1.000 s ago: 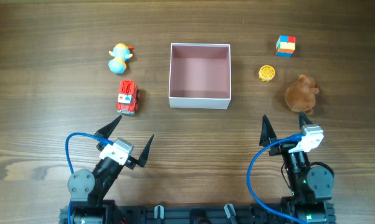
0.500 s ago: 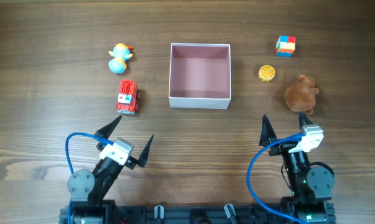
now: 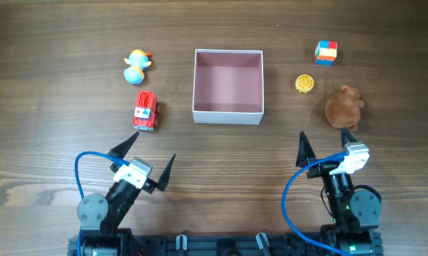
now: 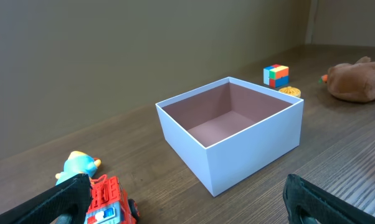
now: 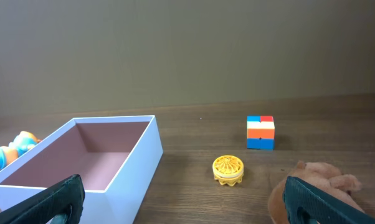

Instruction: Pack container

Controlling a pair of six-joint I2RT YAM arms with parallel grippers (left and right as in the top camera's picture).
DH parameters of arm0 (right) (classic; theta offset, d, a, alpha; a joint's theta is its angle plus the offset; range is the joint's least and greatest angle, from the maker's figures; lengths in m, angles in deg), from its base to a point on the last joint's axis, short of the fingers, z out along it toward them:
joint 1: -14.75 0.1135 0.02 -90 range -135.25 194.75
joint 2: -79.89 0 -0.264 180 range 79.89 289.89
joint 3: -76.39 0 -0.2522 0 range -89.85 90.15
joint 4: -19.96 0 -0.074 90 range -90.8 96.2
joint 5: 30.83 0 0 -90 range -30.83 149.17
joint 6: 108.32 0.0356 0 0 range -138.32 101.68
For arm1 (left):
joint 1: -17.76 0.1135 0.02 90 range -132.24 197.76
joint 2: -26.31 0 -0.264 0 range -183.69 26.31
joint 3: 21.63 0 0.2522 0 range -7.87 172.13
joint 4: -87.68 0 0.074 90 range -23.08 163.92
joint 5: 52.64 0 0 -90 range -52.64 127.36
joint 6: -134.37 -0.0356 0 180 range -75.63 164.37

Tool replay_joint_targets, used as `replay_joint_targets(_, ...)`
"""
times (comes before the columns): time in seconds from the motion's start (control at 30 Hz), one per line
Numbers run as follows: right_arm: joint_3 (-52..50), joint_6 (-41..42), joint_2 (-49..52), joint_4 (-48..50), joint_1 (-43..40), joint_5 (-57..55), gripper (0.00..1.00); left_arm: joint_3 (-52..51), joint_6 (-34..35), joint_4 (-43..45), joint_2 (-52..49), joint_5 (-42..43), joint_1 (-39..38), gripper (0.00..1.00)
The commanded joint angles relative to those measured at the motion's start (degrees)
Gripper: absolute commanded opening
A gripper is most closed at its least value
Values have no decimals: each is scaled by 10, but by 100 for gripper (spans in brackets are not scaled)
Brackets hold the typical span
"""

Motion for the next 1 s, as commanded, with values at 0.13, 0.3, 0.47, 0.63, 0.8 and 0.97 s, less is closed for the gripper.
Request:
replay_joint_targets(0.13, -2, -11, -8, 3, -2, -10, 100, -2, -9, -2, 4, 3, 5, 100)
replay_joint_targets(0.3, -2, 21, -8, 8, -2, -6, 100, -2, -9, -2, 4, 3, 5, 100)
replay_joint_targets(0.47, 11, 33, -8, 76, -2, 84, 100, -2, -9, -2, 4, 3, 5, 100)
replay_joint_targets(0.63, 174, 3, 91, 18, -2, 30, 100, -2, -9, -2, 4, 3, 5, 100)
replay_joint_targets(0.8, 534, -50, 460, -265, -2, -10, 100, -2, -9, -2, 4, 3, 5, 100)
replay_joint_targets(0.97, 893, -62, 783, -593, -2, 67, 100, -2, -9, -2, 4, 3, 5, 100)
